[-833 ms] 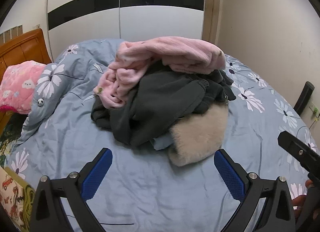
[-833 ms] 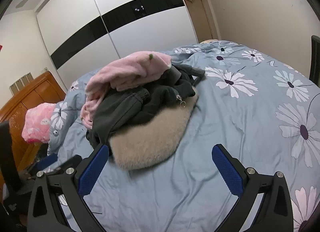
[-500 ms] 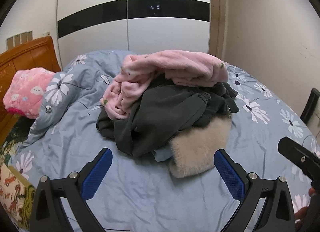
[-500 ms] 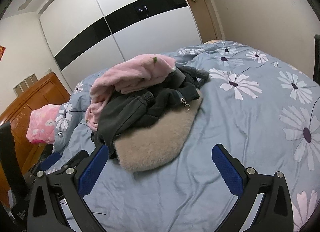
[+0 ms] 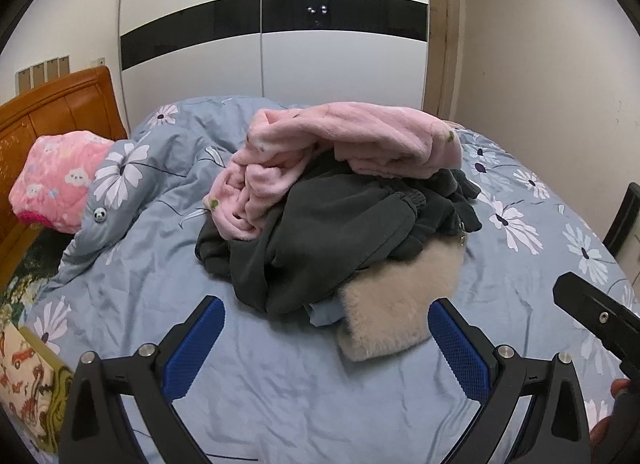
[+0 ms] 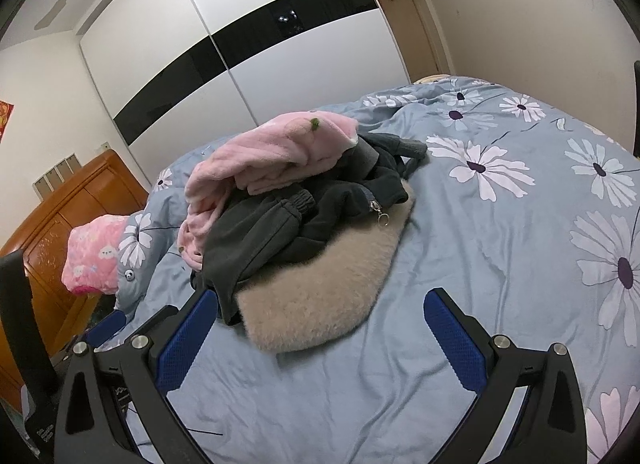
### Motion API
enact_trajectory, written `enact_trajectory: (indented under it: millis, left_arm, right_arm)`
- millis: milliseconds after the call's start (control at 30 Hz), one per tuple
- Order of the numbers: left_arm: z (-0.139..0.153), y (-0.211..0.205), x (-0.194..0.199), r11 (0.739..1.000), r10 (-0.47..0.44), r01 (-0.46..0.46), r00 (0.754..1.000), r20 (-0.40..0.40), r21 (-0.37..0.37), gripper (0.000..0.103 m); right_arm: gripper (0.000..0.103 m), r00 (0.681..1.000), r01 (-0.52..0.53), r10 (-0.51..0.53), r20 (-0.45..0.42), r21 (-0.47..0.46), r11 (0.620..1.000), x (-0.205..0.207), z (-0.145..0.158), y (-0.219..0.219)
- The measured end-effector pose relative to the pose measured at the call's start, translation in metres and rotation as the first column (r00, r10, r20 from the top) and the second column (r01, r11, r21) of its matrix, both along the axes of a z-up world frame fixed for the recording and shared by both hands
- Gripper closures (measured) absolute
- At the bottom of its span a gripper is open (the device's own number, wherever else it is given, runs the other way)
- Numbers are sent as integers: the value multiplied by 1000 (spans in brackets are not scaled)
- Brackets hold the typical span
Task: Fold clothes
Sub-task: 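Move both grippers toward the pink fleece garment on the clothes pile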
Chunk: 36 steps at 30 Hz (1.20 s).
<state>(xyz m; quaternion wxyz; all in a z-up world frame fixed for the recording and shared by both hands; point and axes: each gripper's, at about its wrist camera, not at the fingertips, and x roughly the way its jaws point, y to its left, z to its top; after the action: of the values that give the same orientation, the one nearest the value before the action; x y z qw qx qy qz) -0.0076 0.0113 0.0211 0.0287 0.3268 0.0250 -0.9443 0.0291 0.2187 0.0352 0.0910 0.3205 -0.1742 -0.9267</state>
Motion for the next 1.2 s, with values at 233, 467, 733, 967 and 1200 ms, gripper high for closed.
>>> enact_trajectory:
  millis: [233, 467, 733, 967, 1200]
  left_arm:
    - [0, 1, -11, 1000, -27, 27, 1000, -15, 5, 0]
    - [-7, -4, -27, 1000, -9, 9, 1000, 3, -2, 0]
    - [-14, -12, -40, 1000, 15, -15, 1000, 0, -27, 0]
    - [-17, -19, -46, 1000, 17, -17, 1000, 5, -10, 0]
    - [-17, -26, -53, 1000, 18, -18, 1000, 3, -2, 0]
  right_arm:
    - [0, 1000, -15, 15, -5, -7, 1000, -12, -4, -3]
    - [0, 1000, -16, 16, 4, -1, 1000, -28, -7, -7]
    - [0, 999, -31, 31, 23, 10, 999, -44, -12, -15]
    - [0, 999, -40, 39, 32, 22, 999, -53, -14, -20]
    - [0, 998, -54, 53, 41, 36, 998, -62, -15, -28]
